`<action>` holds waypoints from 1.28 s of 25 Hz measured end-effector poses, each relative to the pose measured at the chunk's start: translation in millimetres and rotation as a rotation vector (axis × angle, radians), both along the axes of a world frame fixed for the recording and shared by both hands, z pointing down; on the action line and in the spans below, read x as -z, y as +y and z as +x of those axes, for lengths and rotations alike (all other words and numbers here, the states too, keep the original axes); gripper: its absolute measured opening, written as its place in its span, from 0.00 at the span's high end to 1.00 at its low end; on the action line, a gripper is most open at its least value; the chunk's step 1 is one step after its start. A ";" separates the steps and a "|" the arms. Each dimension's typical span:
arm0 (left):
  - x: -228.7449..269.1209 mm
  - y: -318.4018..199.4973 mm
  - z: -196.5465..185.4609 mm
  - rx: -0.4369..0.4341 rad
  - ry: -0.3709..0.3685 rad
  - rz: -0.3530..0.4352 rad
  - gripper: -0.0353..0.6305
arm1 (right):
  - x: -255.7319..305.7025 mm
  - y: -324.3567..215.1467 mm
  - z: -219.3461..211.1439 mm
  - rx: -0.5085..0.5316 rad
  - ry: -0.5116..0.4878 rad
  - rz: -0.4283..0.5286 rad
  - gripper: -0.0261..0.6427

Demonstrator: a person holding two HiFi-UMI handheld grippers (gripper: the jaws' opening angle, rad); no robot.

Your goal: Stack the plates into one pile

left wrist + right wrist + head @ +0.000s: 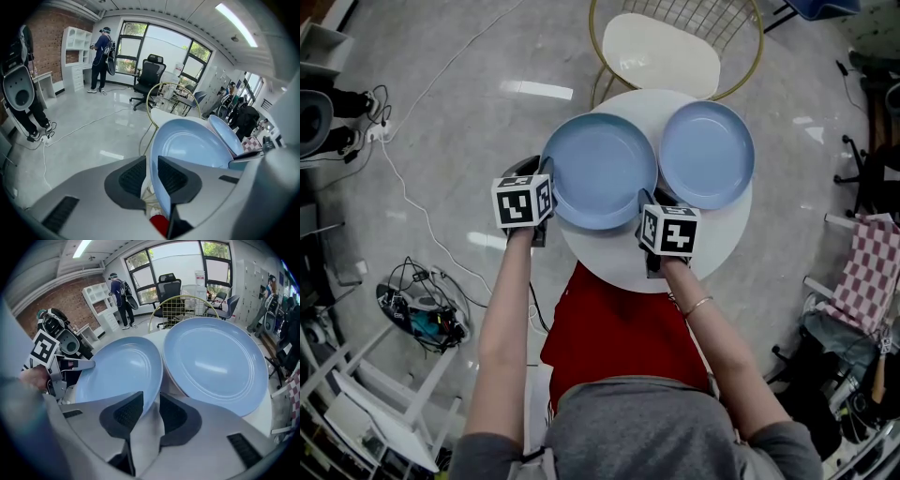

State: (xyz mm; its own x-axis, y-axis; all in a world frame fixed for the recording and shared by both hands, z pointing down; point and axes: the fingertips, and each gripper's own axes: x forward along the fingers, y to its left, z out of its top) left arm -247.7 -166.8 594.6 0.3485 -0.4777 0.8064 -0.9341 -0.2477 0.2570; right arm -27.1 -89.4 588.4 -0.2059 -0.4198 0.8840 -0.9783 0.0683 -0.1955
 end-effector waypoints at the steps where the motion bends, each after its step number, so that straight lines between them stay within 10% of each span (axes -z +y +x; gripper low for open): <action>1: -0.8 0.3 0.8 -0.001 -0.001 -0.001 0.82 | 0.0 -0.3 -0.4 0.001 0.002 0.000 0.80; 32: 87.4 4.7 9.7 0.030 -0.015 0.154 0.89 | 68.3 3.6 7.5 0.017 -0.042 0.154 0.80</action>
